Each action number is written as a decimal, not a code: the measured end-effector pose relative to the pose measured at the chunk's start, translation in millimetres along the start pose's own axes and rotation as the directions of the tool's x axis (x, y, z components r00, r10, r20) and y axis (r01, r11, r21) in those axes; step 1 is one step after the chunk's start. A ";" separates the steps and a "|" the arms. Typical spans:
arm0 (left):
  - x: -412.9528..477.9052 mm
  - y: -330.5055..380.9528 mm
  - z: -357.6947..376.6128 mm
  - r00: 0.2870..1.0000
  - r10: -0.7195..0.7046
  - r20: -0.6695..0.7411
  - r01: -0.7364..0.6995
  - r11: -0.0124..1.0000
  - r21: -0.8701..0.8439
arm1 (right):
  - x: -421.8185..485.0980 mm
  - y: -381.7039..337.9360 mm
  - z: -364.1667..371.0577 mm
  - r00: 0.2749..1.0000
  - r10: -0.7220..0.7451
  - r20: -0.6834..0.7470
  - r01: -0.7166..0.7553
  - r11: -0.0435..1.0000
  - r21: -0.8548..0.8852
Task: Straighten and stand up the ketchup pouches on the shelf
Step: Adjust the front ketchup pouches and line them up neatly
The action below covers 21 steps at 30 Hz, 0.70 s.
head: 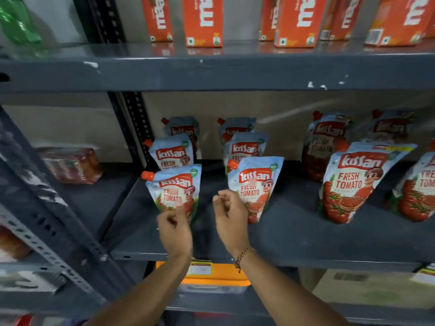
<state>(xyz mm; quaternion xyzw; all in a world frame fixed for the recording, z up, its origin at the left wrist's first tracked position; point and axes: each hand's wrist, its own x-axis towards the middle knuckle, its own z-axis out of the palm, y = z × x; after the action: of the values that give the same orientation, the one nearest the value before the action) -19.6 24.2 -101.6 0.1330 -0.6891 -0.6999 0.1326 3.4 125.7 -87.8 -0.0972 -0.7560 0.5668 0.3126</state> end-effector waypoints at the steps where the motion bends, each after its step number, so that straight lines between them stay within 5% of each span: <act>1: 11.4 4.3 -4.3 0.996 0.014 -0.093 -0.014 1.000 -0.003 | 1.8 -1.6 10.1 0.995 0.074 0.069 -0.076 0.996 0.035; 4: 44.3 17.6 -16.0 0.987 -0.015 -0.158 0.020 0.999 0.027 | 9.9 -4.4 37.3 0.937 0.276 0.213 -0.310 0.939 0.146; 7: 68.2 23.4 -22.8 0.993 -0.052 0.103 0.062 0.994 -0.087 | 15.0 -6.7 54.7 0.877 0.352 0.326 -0.430 0.878 0.209; 11: 81.2 28.2 -23.0 0.964 -0.095 0.248 0.137 0.978 -0.158 | 19.6 -9.3 60.7 0.882 0.362 0.301 -0.431 0.878 0.207; 21: 88.0 24.3 -24.5 0.952 -0.137 0.274 0.184 0.971 -0.152 | 26.1 3.1 61.9 0.878 0.389 0.280 -0.446 0.876 0.184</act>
<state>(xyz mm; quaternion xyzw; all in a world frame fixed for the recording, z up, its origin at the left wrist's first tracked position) -92.3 -31.5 -77.9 0.0832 -0.6229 -0.7779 -0.0057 -53.9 90.5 -91.2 -0.1526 -0.6730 0.7168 0.1002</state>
